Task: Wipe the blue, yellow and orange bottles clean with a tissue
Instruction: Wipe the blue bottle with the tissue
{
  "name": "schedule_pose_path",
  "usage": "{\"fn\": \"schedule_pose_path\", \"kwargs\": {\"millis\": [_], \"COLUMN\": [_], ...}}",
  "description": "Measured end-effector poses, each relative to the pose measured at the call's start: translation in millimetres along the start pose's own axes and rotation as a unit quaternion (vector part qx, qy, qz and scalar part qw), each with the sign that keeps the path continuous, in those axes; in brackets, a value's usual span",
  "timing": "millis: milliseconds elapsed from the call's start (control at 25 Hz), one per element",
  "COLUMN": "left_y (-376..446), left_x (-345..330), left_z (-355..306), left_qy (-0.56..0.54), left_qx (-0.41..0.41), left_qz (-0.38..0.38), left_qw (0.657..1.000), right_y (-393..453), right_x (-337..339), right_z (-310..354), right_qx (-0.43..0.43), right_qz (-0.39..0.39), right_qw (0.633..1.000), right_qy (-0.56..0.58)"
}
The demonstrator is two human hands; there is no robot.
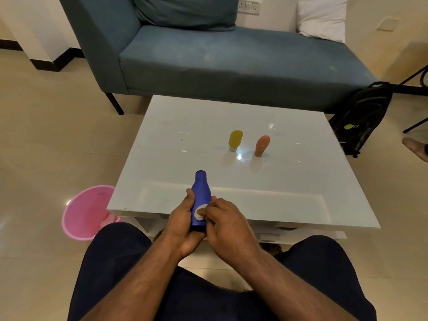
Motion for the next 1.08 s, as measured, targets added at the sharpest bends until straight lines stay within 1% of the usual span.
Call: {"fn": "schedule_pose_path", "kwargs": {"millis": [80,120,160,280,440,640,720,840,880,920,1040,1080], "left_y": [-3,-4,-4,-1,4,4,4,8,8,10,10,8], "left_x": [-2,-3,-2,4,8,7,6,5,5,6,11,10], "left_z": [0,0,-1,-6,-8,-7,-6,-8,-8,-8,-6,-6], "left_qy": [-0.017,-0.023,-0.032,-0.069,-0.113,-0.120,-0.127,-0.153,-0.157,-0.158,-0.163,-0.164], "left_qx": [-0.001,-0.001,0.001,0.023,0.051,0.052,0.046,0.016,0.010,0.012,0.039,0.036], "left_qz": [-0.009,-0.016,-0.026,-0.046,-0.029,-0.011,-0.006,-0.022,-0.023,-0.018,-0.003,-0.001], "left_qw": [1.000,1.000,0.999,0.996,0.992,0.991,0.991,0.988,0.987,0.987,0.986,0.986], "right_y": [11,13,11,-7,-10,-9,-6,-1,0,0,-4,-3], "right_x": [1,0,-1,-4,-11,-18,-19,-15,-14,-14,-21,-21], "right_z": [-9,-9,-5,14,10,11,6,-7,-7,-4,5,3], "right_qx": [-0.054,-0.060,-0.052,0.014,0.052,0.129,0.129,0.061,0.051,0.058,0.130,0.139], "right_qz": [-0.018,-0.018,-0.014,-0.022,-0.067,-0.047,-0.052,-0.098,-0.099,-0.092,-0.050,-0.049], "right_qw": [0.998,0.998,0.999,1.000,0.996,0.989,0.989,0.993,0.994,0.994,0.989,0.988], "right_qy": [0.009,0.007,0.005,0.013,-0.006,-0.046,-0.038,-0.014,-0.013,-0.019,-0.042,-0.041]}}
Point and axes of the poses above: each hand's wrist, its own y-axis towards the middle knuckle, its own x-axis out of the back of the hand, z = x × y, the point moved 1 cm from there along y, towards the middle knuckle, and after that the axes turned 14 degrees about -z, right-handed, at the moved point
